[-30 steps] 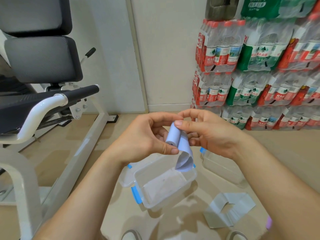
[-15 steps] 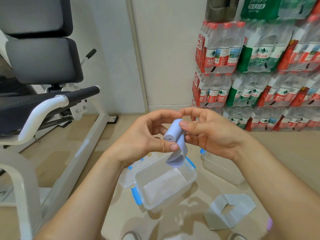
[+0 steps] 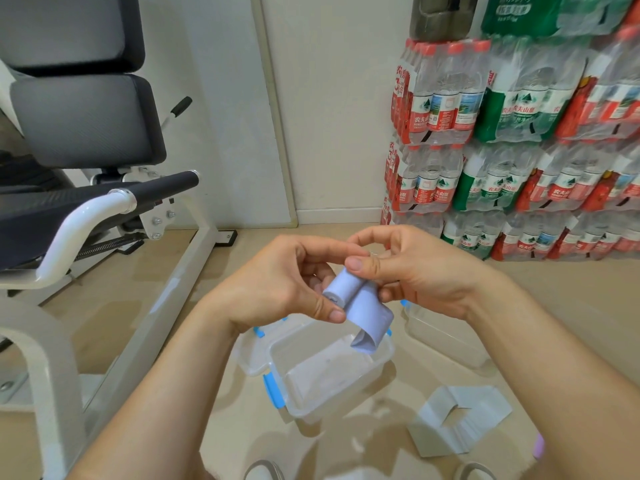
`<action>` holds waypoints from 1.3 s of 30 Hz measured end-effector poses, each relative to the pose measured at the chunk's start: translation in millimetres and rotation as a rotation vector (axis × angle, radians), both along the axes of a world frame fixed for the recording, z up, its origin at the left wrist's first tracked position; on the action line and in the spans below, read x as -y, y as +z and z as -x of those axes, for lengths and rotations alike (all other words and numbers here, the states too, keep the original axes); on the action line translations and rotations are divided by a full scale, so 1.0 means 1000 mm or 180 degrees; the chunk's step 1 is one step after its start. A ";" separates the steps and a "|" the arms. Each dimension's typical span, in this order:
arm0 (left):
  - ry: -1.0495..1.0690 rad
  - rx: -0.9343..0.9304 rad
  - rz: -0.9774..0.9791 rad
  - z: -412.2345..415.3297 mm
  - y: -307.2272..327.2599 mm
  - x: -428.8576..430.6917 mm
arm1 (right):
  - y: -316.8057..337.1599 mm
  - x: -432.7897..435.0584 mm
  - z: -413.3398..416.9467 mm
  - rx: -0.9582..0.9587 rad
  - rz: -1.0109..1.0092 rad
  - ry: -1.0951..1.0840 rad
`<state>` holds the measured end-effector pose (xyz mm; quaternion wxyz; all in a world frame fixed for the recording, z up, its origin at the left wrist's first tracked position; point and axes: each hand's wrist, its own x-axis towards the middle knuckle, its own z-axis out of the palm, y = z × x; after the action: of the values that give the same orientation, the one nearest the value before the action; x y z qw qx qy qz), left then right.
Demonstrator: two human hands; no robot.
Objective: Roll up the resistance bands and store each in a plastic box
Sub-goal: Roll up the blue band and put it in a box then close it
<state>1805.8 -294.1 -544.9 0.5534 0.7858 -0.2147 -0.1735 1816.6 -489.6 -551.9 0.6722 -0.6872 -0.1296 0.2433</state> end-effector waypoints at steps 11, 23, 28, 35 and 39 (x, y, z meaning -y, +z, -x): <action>0.1033 -0.0016 0.0245 -0.001 -0.007 0.019 | -0.009 -0.006 -0.008 0.0064 -0.0506 -0.1271; 0.1330 -0.0175 0.0499 -0.003 -0.007 0.015 | -0.004 -0.002 -0.004 0.0081 0.0077 -0.0621; 0.1350 -0.0223 0.0545 -0.005 -0.009 0.016 | -0.005 -0.001 -0.004 0.0126 0.0070 -0.0731; 0.1301 -0.0305 0.0776 -0.005 -0.009 0.016 | -0.004 -0.002 -0.003 0.0066 -0.0221 -0.0807; 0.1602 -0.0320 0.1222 -0.007 -0.009 0.017 | -0.002 -0.003 -0.002 0.0146 -0.0431 -0.0858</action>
<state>1812.3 -311.2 -554.2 0.7271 0.6859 -0.0147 -0.0261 1818.7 -486.6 -554.3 0.7404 -0.6568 -0.0677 0.1258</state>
